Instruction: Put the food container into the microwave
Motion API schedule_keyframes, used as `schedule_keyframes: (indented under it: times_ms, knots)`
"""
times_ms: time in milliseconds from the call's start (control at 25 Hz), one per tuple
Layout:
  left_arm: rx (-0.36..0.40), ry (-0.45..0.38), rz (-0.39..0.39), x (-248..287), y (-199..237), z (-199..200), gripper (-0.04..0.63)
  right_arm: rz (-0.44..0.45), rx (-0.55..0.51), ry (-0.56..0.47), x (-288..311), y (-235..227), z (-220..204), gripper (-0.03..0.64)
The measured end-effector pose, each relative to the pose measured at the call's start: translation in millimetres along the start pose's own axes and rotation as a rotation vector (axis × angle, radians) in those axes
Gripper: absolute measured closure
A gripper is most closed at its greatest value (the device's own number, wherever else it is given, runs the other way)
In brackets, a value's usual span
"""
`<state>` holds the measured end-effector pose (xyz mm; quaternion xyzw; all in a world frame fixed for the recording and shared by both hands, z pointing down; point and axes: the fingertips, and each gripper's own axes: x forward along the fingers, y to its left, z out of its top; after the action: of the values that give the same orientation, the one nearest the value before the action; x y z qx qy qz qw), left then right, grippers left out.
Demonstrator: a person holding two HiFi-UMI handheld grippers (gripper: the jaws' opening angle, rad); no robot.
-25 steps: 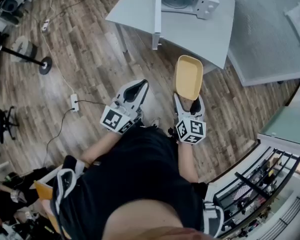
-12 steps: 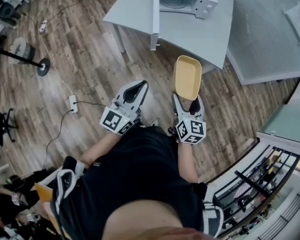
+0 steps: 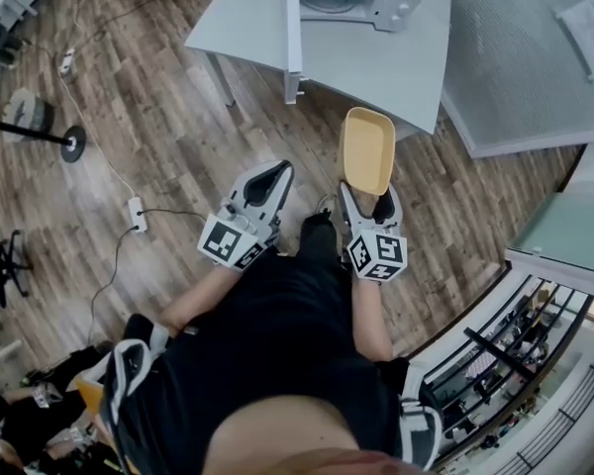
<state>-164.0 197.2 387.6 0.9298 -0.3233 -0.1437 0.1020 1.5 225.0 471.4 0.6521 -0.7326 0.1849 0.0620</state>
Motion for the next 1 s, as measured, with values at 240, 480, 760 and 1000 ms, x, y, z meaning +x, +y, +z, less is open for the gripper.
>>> schedule_keyframes:
  times_ms: [240,480,760,1000]
  knots:
    - [0.016,0.003,0.044,86.5,24.5,-27.5,0.563,0.031,-0.024,0.005,72.0,-69.7,21.3,0.201]
    - [0.041,-0.009,0.124,196.7,40.6,-46.1,0.563,0.118,-0.053,0.03,149.3,-149.0,55.0,0.201]
    - [0.049,-0.042,0.206,295.1,59.3,-53.1,0.563,0.206,-0.1,0.066,235.8,-215.7,90.6,0.201]
    - [0.052,-0.04,0.24,343.1,91.7,-61.9,0.563,0.238,-0.126,0.111,315.9,-234.6,87.4,0.201]
